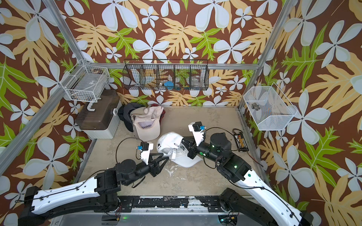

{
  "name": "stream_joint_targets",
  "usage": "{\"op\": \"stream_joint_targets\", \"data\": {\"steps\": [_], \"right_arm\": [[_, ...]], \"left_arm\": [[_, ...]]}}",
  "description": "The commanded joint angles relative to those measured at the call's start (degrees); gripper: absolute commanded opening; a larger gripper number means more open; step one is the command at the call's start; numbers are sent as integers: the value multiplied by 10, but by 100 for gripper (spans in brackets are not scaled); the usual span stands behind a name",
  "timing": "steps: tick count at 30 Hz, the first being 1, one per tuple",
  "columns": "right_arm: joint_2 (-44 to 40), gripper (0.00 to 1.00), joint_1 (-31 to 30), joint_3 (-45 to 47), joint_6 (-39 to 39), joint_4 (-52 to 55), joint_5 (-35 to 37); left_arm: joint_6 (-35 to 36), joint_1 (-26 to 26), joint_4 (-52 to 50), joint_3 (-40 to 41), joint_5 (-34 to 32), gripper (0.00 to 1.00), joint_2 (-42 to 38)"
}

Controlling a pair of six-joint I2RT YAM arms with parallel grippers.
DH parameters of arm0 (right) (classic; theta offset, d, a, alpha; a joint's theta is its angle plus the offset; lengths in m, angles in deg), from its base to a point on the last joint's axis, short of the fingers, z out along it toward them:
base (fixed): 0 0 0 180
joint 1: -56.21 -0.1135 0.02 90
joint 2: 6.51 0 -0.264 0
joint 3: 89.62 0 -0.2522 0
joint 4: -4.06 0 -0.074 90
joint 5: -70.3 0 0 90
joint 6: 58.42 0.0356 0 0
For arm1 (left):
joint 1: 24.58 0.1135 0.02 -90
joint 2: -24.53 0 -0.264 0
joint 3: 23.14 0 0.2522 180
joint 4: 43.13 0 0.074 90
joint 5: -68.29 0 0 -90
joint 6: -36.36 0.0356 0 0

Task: Open the adjustable buckle of the baseball cap
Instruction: Open the adjustable buckle on the baseball cap, then pull the adjustable strap on the baseball cap.

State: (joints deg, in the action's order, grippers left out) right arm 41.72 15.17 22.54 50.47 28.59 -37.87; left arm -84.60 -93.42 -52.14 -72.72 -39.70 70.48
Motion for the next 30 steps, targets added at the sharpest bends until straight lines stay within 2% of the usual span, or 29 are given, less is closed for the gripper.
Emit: {"op": "stream_joint_targets", "data": {"steps": [1, 11, 25, 30], "right_arm": [[-1, 0, -1, 0, 15, -14, -28], [0, 0, -1, 10, 32, -34, -79], [-16, 0, -1, 19, 67, -72, -151], [-21, 0, -1, 23, 72, -74, -155]], "left_arm": [[22, -4, 24, -11, -9, 51, -4], [41, -6, 27, -30, -1, 51, 27], [47, -7, 43, -35, 11, 42, 41], [47, -7, 48, -34, 10, 38, 35]]}}
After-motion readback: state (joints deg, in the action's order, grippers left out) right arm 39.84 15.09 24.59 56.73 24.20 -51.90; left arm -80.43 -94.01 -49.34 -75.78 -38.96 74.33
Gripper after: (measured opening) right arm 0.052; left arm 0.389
